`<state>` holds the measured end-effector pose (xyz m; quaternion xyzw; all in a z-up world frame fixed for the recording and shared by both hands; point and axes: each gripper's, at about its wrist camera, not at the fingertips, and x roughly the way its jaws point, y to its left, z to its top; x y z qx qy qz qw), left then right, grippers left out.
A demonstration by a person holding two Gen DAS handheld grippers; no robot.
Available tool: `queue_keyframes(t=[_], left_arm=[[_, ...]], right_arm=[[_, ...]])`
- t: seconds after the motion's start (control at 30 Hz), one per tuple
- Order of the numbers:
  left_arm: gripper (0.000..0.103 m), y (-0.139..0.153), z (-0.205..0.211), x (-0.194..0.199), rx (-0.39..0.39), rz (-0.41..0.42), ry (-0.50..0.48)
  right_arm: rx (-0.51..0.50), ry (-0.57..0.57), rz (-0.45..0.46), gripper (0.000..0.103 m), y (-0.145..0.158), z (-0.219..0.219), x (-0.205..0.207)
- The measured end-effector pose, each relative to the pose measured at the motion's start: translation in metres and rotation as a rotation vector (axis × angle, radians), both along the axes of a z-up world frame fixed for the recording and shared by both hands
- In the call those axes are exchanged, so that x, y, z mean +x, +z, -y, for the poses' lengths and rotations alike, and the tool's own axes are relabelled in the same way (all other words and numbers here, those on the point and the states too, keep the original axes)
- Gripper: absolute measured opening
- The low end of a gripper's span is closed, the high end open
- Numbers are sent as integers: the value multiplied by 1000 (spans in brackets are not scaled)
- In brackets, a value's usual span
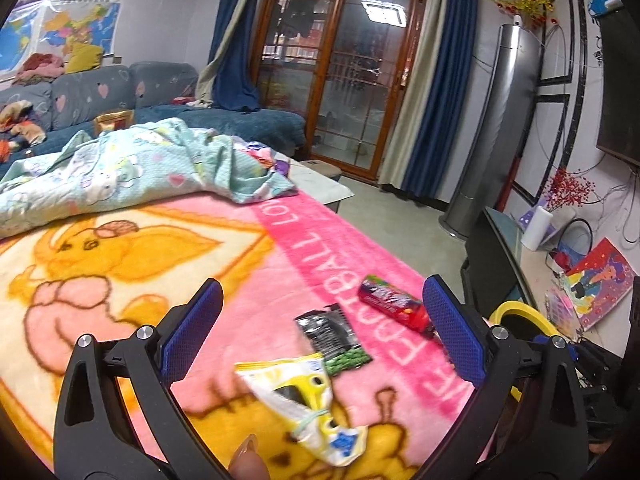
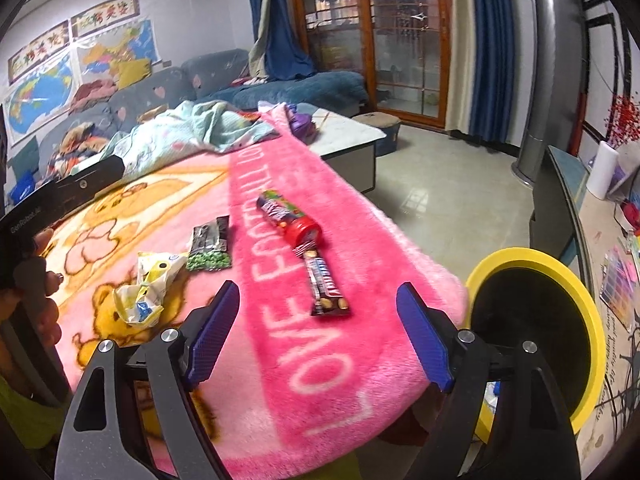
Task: Collect trash
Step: 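Move both open grippers back over the trash on the blanket, then close the left gripper on the yellow snack bag while the right gripper grasps the chocolate bar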
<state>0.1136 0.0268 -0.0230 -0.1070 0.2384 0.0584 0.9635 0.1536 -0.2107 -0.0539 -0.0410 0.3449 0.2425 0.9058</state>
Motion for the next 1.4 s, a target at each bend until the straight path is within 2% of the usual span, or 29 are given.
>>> queue_keyframes(t=[0.2, 0.43, 0.63, 0.8, 0.9, 1.0, 1.07, 1.3, 1.37, 1.4], left_arm=[[92, -8, -15, -7, -5, -34, 24], [92, -28, -25, -12, -44, -116, 26], [92, -48, -29, -8, -98, -185, 12], [92, -62, -25, -3, -111, -232, -10], [92, -72, -24, 0, -135, -270, -14], [92, -82, -23, 2, -173, -308, -18], [80, -86, -23, 4, -182, -328, -21], [60, -87, -13, 4, -176, -335, -65], [49, -88, -9, 4, -178, -340, -94], [48, -89, -7, 5, -180, -342, -105]], right_arm=[[-35, 26, -38, 78, -10, -22, 16], [-69, 7, -71, 78, -27, -35, 44], [-88, -4, -102, 70, -42, -41, 62], [-89, 4, -169, 44, -60, -38, 69], [-101, 10, -147, 33, -62, -36, 65], [-100, 20, -147, 26, -61, -31, 60], [-103, 28, -143, 24, -61, -29, 56], [-111, 61, -149, 23, -59, -30, 40], [-103, 68, -165, 23, -58, -32, 37], [-98, 71, -171, 23, -58, -32, 36]])
